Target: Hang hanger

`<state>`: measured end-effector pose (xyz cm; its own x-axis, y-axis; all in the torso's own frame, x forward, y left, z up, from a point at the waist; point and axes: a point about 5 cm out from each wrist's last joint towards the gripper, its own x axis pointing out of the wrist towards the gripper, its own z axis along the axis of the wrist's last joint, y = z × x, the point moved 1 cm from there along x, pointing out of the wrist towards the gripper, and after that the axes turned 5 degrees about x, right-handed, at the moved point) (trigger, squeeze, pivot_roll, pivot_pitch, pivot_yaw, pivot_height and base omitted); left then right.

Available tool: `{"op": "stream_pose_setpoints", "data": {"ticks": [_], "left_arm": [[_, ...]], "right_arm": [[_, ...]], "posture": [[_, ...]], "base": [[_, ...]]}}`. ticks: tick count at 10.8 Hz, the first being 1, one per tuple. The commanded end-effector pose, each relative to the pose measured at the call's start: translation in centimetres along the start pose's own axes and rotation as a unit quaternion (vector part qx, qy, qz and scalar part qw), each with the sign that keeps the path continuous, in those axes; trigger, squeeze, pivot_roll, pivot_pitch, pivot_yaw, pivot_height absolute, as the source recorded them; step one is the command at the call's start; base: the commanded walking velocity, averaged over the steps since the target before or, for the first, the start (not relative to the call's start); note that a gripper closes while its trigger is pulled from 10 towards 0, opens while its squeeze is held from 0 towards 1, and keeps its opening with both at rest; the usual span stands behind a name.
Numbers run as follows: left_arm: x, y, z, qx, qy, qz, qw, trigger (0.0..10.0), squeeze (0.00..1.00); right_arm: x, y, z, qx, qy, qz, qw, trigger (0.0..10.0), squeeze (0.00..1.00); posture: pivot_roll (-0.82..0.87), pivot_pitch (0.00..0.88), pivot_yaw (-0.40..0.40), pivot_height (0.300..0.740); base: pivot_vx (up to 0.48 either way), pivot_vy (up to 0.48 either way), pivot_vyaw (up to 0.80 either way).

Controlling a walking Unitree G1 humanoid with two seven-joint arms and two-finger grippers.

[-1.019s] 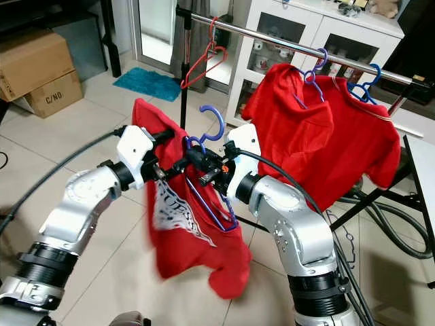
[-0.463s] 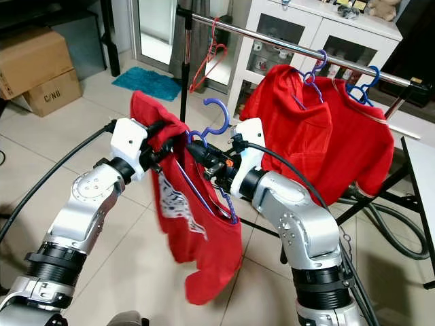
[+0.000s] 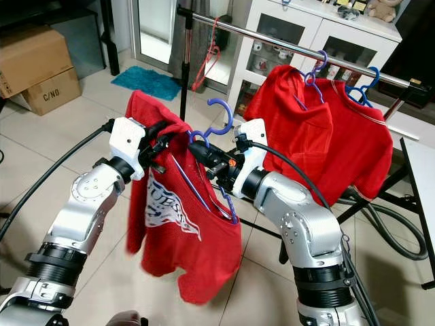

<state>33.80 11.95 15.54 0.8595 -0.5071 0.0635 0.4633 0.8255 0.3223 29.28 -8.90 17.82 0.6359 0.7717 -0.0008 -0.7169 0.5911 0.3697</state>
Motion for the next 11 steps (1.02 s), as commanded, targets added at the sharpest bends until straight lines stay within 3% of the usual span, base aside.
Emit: {"op": "stream_pose_setpoints", "data": {"ticks": [1, 5, 8, 9, 11], "left_arm": [[0.1, 0.0, 0.3, 0.002, -0.008, 0.001, 1.0, 0.0, 0.0], [-0.1, 0.5, 0.3, 0.004, -0.008, 0.0, 1.0, 0.0, 0.0], [-0.7, 0.3, 1.3, 0.009, -0.039, -0.03, 0.999, 0.0, 0.0], [-0.9, 0.2, 1.6, 0.019, -0.043, -0.043, 0.998, 0.0, 0.0], [-1.2, -1.2, 3.1, 0.033, -0.065, -0.117, 0.99, 0.0, 0.0]], "right_arm": [[-0.2, -0.2, 1.2, -0.006, -0.014, 0.005, 1.0, 0.0, 0.0], [-0.4, -0.3, 1.1, -0.005, -0.014, -0.001, 1.0, 0.0, 0.0], [-0.8, -1.1, 0.4, -0.017, 0.002, -0.038, 0.999, 0.0, 0.0], [-1.0, -1.4, -0.2, -0.039, 0.025, -0.053, 0.998, 0.0, 0.0], [-1.8, -3.2, -2.8, -0.098, 0.134, -0.108, 0.98, 0.0, 0.0]], "posture": [[0.09, 0.0, -0.159, 0.74], [0.1, 0.0, -0.159, 0.74], [0.09, 0.0, -0.146, 0.74], [0.09, 0.0, -0.146, 0.74], [0.1, 0.0, -0.146, 0.74]], "base": [[0.0, 0.0, 0.0], [0.0, 0.0, 0.0], [0.0, 0.0, 0.0], [0.0, 0.0, 0.0], [0.0, 0.0, 0.0]]}}
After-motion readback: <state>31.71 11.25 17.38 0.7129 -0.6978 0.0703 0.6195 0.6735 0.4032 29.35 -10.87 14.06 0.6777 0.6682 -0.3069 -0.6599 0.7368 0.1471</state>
